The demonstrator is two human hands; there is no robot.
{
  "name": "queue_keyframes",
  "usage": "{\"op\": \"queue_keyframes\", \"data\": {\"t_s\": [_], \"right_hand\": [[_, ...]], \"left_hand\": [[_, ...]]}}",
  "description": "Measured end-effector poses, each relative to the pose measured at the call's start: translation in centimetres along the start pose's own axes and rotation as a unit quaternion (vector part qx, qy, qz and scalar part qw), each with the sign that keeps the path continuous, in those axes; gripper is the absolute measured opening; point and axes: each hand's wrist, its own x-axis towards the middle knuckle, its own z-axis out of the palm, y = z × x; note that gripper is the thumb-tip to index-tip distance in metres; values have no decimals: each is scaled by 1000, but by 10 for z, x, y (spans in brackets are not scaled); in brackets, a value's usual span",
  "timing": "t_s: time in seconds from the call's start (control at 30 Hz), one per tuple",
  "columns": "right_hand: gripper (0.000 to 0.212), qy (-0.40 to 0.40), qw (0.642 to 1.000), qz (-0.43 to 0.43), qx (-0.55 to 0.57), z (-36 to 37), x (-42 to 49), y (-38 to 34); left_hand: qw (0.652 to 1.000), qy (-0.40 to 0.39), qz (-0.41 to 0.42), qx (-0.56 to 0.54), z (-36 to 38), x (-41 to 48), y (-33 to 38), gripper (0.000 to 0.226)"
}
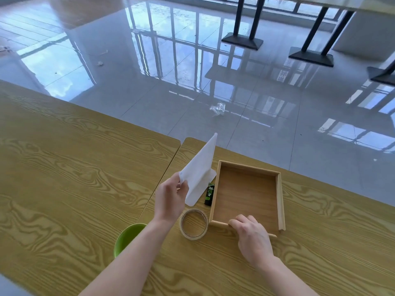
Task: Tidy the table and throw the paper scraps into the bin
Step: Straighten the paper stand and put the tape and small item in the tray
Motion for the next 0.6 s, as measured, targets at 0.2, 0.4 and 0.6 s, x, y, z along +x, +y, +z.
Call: {"op": "queue_keyframes", "data": {"t_s": [0.2, 0.4, 0.6], "right_hand": [[60, 5, 1000, 5, -4, -1, 16, 0], [56, -15, 1000, 10, -8, -2, 23, 10], [56, -37, 997, -19, 60, -15, 32, 11]], "left_hand": [[1000, 18, -3, 13, 2, 16, -8, 24], [999, 30, 10, 7, 3, 24, -10, 41], [999, 17, 13, -26, 1, 25, -10, 18]]}}
